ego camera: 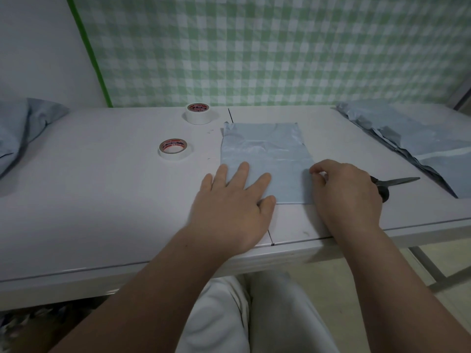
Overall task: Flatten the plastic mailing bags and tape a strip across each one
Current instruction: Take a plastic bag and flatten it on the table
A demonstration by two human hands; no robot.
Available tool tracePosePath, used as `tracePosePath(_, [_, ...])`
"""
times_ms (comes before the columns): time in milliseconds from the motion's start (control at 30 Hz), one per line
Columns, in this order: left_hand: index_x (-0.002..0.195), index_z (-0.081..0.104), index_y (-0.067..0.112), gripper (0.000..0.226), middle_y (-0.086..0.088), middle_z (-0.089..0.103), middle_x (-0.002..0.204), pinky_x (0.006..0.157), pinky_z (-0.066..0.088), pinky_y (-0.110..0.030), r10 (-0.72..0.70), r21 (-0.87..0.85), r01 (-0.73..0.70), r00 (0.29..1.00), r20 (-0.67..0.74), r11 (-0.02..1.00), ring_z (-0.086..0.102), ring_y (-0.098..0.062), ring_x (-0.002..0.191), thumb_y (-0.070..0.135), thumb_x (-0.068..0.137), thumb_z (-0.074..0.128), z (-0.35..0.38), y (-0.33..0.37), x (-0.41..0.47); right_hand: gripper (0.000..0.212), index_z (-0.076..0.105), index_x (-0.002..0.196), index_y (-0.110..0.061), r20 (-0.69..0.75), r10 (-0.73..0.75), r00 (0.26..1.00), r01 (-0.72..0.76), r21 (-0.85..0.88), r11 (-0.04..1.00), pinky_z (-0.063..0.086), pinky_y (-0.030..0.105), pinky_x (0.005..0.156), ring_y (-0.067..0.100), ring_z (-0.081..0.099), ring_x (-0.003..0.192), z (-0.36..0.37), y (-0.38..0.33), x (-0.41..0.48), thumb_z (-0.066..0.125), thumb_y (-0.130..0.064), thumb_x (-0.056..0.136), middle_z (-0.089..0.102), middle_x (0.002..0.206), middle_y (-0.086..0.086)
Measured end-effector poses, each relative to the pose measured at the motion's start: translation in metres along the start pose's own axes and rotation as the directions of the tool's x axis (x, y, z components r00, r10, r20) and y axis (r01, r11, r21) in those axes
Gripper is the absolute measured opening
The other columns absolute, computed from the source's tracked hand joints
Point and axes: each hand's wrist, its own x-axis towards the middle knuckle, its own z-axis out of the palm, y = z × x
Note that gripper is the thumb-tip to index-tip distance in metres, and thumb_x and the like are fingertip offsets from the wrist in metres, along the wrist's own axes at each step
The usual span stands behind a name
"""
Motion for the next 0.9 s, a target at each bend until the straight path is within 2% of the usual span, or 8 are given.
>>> tracePosePath(67, [0.147, 0.0, 0.046, 0.051, 0.004, -0.007, 0.16, 0.118, -0.001, -0.046, 0.004, -0.005, -0.004, 1.0, 0.004, 1.0, -0.007, -0.029, 0.146, 0.053, 0.097, 0.009, 0.0, 0.0, 0.0, 0.023, 0.07, 0.105, -0.017, -0.087, -0.08, 0.993, 0.077, -0.04, 0.996, 0.034, 0.033, 0.066, 0.033, 0.049, 0.098, 0.002, 0.001, -0.002, 0.052, -0.016, 0.091, 0.059, 0.105, 0.012])
tracePosePath(167, [0.147, 0.001, 0.047, 0.05, 0.004, -0.006, 0.16, 0.118, -0.001, -0.046, 0.005, -0.009, -0.005, 1.0, 0.0, 1.0, -0.006, -0.03, 0.146, 0.051, 0.098, 0.009, -0.001, 0.0, 0.0, 0.024, 0.075, 0.094, -0.012, -0.175, -0.321, 0.931, 0.322, -0.025, 0.946, 0.047, 0.038, 0.072, 0.038, 0.056, 0.091, 0.005, -0.008, -0.015, 0.056, -0.015, 0.079, 0.067, 0.1, 0.013])
tracePosePath(233, [0.147, 0.001, 0.048, 0.05, 0.004, -0.005, 0.16, 0.118, 0.0, -0.046, 0.003, -0.005, -0.003, 1.0, -0.002, 1.0, -0.005, -0.029, 0.146, 0.05, 0.098, 0.009, -0.001, 0.0, 0.0, 0.024, 0.075, 0.09, -0.012, -0.092, -0.436, 0.895, 0.444, 0.093, 0.891, 0.052, 0.038, 0.076, 0.031, 0.061, 0.088, 0.006, -0.018, -0.031, 0.053, -0.015, 0.08, 0.07, 0.093, 0.006])
tracePosePath(300, [0.146, 0.0, 0.049, 0.049, 0.005, -0.007, 0.16, 0.118, -0.002, -0.046, -0.002, -0.016, 0.003, 1.0, 0.021, 1.0, -0.007, -0.028, 0.146, 0.048, 0.098, 0.009, -0.002, 0.001, 0.0, 0.028, 0.072, 0.09, -0.014, 0.007, -0.488, 0.873, 0.479, 0.183, 0.858, 0.049, 0.039, 0.078, 0.023, 0.061, 0.084, 0.005, -0.021, -0.046, 0.045, -0.017, 0.086, 0.07, 0.089, -0.001])
tracePosePath(400, [0.146, -0.001, 0.05, 0.049, 0.007, -0.008, 0.16, 0.118, -0.003, -0.046, -0.008, -0.018, 0.009, 0.999, 0.039, 1.0, -0.008, -0.027, 0.146, 0.046, 0.098, 0.009, -0.003, 0.0, 0.001, 0.044, 0.065, 0.117, -0.018, 0.085, -0.503, 0.86, 0.492, 0.125, 0.862, 0.038, 0.035, 0.104, 0.017, 0.058, 0.109, 0.002, -0.016, -0.061, 0.03, -0.027, 0.091, 0.067, 0.116, -0.005])
tracePosePath(500, [0.146, -0.002, 0.05, 0.048, 0.007, -0.01, 0.16, 0.118, -0.003, -0.046, -0.017, -0.008, 0.017, 0.998, 0.052, 1.0, -0.009, -0.026, 0.146, 0.045, 0.099, 0.009, -0.004, 0.001, 0.001, 0.052, 0.057, 0.129, -0.02, 0.159, -0.504, 0.849, 0.504, 0.045, 0.862, 0.028, 0.037, 0.109, 0.016, 0.047, 0.129, -0.001, -0.012, -0.066, 0.022, -0.035, 0.093, 0.057, 0.133, -0.005])
tracePosePath(767, [0.146, -0.005, 0.05, 0.049, 0.007, -0.014, 0.159, 0.118, -0.004, -0.047, -0.027, 0.016, 0.026, 0.996, 0.089, 1.0, -0.011, -0.026, 0.146, 0.043, 0.1, 0.01, -0.007, 0.002, 0.001, 0.067, 0.042, 0.14, -0.029, 0.24, -0.412, 0.879, 0.436, -0.053, 0.898, 0.008, 0.045, 0.116, 0.014, 0.031, 0.14, -0.01, -0.001, -0.071, 0.005, -0.05, 0.089, 0.04, 0.148, -0.012])
tracePosePath(900, [0.146, -0.005, 0.049, 0.049, 0.006, -0.012, 0.159, 0.118, -0.003, -0.048, -0.023, 0.037, 0.02, 0.997, 0.078, 0.999, -0.01, -0.027, 0.146, 0.042, 0.1, 0.01, -0.006, 0.001, 0.001, 0.062, 0.049, 0.135, -0.024, 0.175, -0.361, 0.916, 0.378, -0.073, 0.923, 0.013, 0.048, 0.114, 0.015, 0.038, 0.136, -0.013, 0.009, -0.071, 0.013, -0.049, 0.091, 0.048, 0.143, -0.008])
